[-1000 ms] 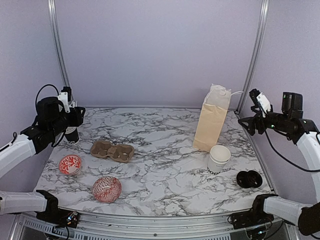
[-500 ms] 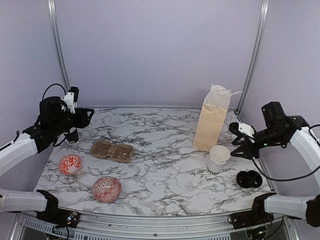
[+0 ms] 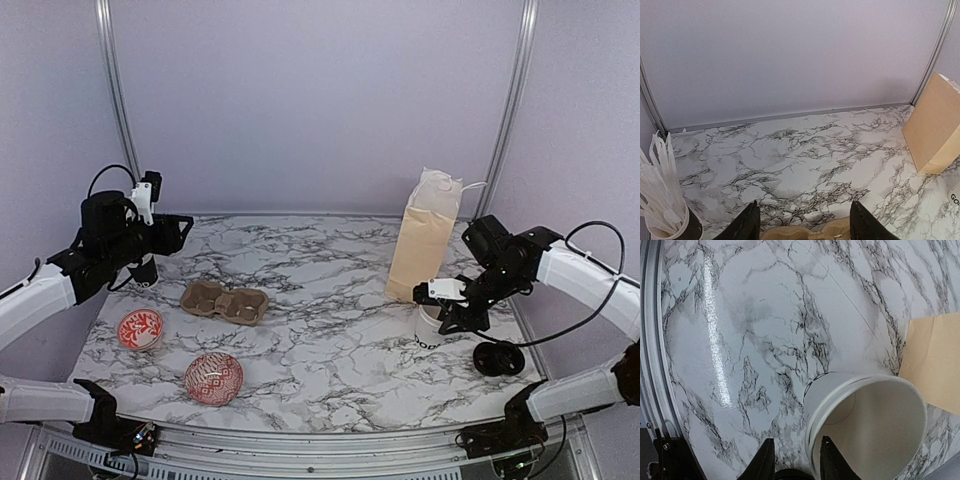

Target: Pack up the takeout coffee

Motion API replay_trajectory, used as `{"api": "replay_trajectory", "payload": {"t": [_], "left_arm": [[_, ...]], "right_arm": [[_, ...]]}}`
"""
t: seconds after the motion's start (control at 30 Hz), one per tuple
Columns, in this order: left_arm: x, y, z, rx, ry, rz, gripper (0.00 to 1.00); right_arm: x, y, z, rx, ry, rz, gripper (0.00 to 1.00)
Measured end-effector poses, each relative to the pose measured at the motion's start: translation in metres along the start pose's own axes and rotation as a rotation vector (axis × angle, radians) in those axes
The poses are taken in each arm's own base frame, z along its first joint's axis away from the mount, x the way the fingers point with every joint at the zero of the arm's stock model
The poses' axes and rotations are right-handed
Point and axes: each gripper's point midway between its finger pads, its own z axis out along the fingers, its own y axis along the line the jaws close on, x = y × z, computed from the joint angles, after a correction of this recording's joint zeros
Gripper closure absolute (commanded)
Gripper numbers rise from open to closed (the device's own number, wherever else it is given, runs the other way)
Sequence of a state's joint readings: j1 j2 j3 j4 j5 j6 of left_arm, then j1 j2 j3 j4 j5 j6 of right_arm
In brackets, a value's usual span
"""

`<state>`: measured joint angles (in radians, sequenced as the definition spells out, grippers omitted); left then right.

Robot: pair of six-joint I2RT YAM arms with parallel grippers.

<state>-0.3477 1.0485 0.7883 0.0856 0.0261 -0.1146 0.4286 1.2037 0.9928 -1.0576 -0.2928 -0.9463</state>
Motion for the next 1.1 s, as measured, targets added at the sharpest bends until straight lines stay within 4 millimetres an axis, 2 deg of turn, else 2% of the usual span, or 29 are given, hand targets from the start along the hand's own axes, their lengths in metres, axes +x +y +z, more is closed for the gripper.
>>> {"api": "replay_trajectory", "payload": {"t": [0.3,0.53,0.57,0.6,0.63,0.67,0.77,0.83,0.93,1.0,1.1], "left_arm": [[0.0,-0.002,0.0,0.005,0.0,0.004,0.38],[0.004,-0.009,0.003,0.044,0.017,0.005,0.39],[0.006,-0.013,0.004,0.063,0.025,0.006,0.3],[0.008,-0.02,0.005,0.095,0.034,0.008,0.14],[0.009,-0.029,0.006,0.133,0.041,0.011,0.03],[0.011,-0.041,0.005,0.176,0.047,0.02,0.01],[0.013,-0.095,-0.005,0.331,0.04,0.071,0.01],[0.017,-0.137,-0.017,0.434,0.031,0.121,0.01],[0.027,-0.2,-0.037,0.557,0.02,0.226,0.01],[0.033,-0.234,-0.04,0.602,0.01,0.285,0.01],[0.056,-0.278,-0.026,0.639,0.03,0.348,0.01]], "right_arm": [[0.005,-0.011,0.008,0.027,0.043,0.027,1.0],[-0.003,-0.016,-0.001,0.04,0.025,0.031,1.0],[-0.007,-0.019,-0.004,0.053,0.016,0.031,1.0],[-0.01,-0.023,-0.008,0.072,0.009,0.031,1.0],[-0.012,-0.025,-0.01,0.081,0.004,0.036,1.0],[-0.014,-0.024,-0.012,0.077,-0.007,0.04,1.0],[-0.029,-0.024,-0.03,0.016,-0.097,0.086,1.0],[-0.045,-0.029,-0.044,0.022,-0.162,0.085,1.0],[-0.069,-0.024,-0.06,-0.016,-0.269,0.069,1.0],[-0.078,-0.019,-0.066,-0.049,-0.315,0.062,1.0],[-0.089,-0.012,-0.072,-0.102,-0.365,0.058,1.0]]}}
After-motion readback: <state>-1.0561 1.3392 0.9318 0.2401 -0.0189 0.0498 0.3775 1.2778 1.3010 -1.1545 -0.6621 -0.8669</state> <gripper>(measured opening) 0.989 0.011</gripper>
